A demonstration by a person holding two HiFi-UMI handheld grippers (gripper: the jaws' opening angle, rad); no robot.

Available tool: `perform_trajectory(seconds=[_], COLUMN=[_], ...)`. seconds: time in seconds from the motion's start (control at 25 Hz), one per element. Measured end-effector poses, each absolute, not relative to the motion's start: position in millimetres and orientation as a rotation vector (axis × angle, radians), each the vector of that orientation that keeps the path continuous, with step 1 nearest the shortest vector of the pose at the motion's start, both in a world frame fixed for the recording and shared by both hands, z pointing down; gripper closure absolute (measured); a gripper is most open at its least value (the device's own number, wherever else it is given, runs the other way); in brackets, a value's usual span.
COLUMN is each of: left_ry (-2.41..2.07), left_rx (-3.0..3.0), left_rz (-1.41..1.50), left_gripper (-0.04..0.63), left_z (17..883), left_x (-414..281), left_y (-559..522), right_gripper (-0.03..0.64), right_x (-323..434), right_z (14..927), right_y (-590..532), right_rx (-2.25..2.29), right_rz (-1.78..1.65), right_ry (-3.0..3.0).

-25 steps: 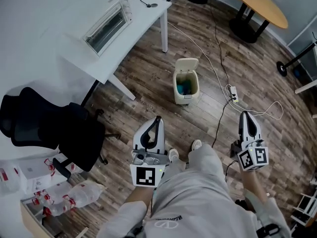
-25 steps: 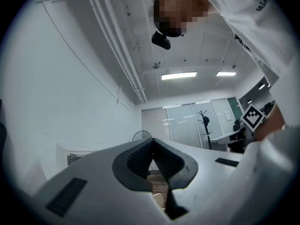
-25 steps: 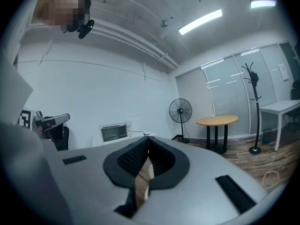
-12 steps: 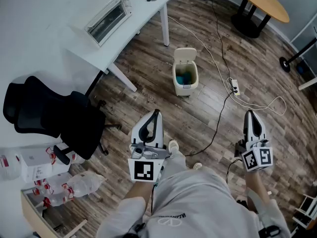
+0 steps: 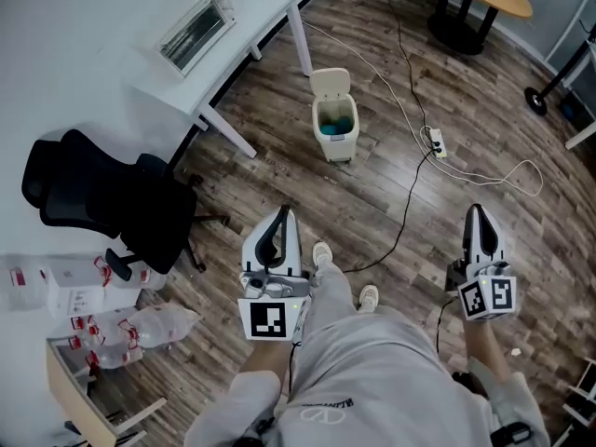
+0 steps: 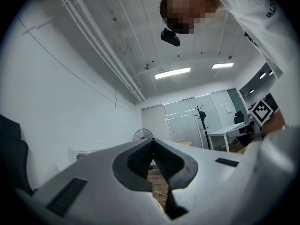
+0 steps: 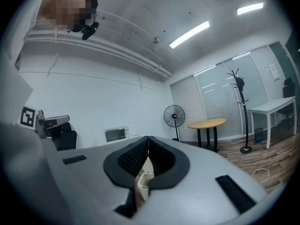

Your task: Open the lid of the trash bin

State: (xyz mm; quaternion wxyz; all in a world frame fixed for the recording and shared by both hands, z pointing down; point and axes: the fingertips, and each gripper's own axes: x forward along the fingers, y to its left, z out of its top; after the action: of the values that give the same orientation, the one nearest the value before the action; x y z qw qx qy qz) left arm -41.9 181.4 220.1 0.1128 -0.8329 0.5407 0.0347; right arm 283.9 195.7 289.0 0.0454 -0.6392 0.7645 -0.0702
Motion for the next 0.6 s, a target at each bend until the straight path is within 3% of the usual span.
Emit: perform_trajectory(seconds=[0.6], left_ry=[1.644], left_rx=[-2.349], left_rz=[0.019], left_gripper=[0.595], left_z=[215.8], left_x=[-23.6], left_y=[290.4], right_gripper=[0.6], right_x=[300.9], right_z=[323.1], right_y=[279.9], right_rx=[-1.862], right_rz=[-0.348], right_ry=[2.419])
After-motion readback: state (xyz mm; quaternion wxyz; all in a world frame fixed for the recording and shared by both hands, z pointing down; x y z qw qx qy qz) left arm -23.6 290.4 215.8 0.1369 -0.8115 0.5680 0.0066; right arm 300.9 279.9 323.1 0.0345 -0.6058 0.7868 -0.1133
